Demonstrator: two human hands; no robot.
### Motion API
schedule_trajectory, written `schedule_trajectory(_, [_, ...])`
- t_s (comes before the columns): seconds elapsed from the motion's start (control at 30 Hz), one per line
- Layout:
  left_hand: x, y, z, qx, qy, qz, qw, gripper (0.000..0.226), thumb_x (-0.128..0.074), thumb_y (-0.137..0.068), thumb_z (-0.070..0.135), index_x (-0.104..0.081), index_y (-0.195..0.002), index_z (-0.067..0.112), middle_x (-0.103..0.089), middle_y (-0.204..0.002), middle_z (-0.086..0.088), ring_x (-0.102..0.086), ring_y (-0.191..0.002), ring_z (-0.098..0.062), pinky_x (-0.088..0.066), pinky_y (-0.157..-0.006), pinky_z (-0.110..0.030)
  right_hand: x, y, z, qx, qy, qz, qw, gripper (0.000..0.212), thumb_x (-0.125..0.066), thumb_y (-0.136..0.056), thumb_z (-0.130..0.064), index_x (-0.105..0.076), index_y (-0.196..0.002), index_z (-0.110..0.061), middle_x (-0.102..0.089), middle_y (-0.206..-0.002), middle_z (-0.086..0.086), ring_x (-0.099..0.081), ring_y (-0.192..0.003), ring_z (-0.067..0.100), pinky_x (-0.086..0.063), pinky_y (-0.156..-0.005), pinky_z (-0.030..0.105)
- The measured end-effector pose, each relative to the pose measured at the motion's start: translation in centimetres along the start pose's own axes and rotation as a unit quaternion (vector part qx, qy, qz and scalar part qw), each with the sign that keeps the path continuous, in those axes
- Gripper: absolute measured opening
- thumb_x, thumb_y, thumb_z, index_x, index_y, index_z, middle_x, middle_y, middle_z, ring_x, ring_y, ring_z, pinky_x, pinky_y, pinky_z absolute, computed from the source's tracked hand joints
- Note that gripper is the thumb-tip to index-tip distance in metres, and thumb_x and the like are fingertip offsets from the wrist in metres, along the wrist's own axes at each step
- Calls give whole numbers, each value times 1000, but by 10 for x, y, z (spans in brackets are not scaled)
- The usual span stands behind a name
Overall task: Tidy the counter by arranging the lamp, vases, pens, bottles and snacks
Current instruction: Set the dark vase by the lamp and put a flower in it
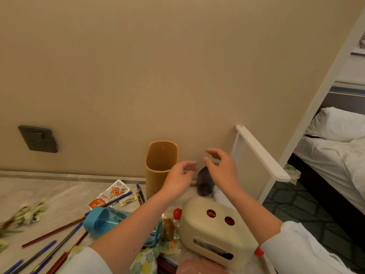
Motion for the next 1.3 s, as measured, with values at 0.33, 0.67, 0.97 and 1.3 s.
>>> schedule_trajectory(0.33, [121, 82, -2, -3, 11, 130, 991, 14, -57, -92, 21, -66, -99, 28, -69, -87, 1, -63, -70, -9, -48, -60, -24, -72, 61, -112, 23, -209, -67, 975, 24, -42, -103, -24, -62, -90, -21, -65, -86, 3, -62, -79, 13, -53, -73, 32])
schedule_trajectory(0.67, [289, 169, -74, 83, -20, 245, 966, 17, -55, -90, 12, -67, -100, 20, -70, -85, -1, -59, -63, -11, -42, -56, -21, -231, 136, -188, 13, -157, -268, 950, 18, -46, -100, -22, -64, -95, -25, -67, -90, -3, -63, -83, 13, -52, -74, 31])
schedule_trajectory(0.97, [403, 233, -149, 167, -85, 268, 945, 19, -62, -87, 15, -63, -102, 27, -65, -92, 3, -63, -83, -10, -50, -70, -24, -343, 203, -224, 41, -63, -371, 926, 14, -53, -93, -18, -63, -98, -26, -67, -93, -2, -64, -88, 16, -55, -82, 39])
schedule_trajectory(1.3, [421, 250, -197, 197, -379, 113, 897, 38, -67, -82, 30, -56, -118, 27, -64, -110, 6, -63, -100, -15, -54, -86, -35, -415, 250, -214, -37, 13, -412, 911, 24, -52, -93, -15, -69, -108, -20, -67, -107, -2, -65, -91, 14, -55, -82, 31])
Point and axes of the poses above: each hand's wrist, its own y-axis away from the middle knuckle, its own x-axis out of the back of the hand, z = x × y, the point moved 6 cm from there along -y, towards the middle knuckle
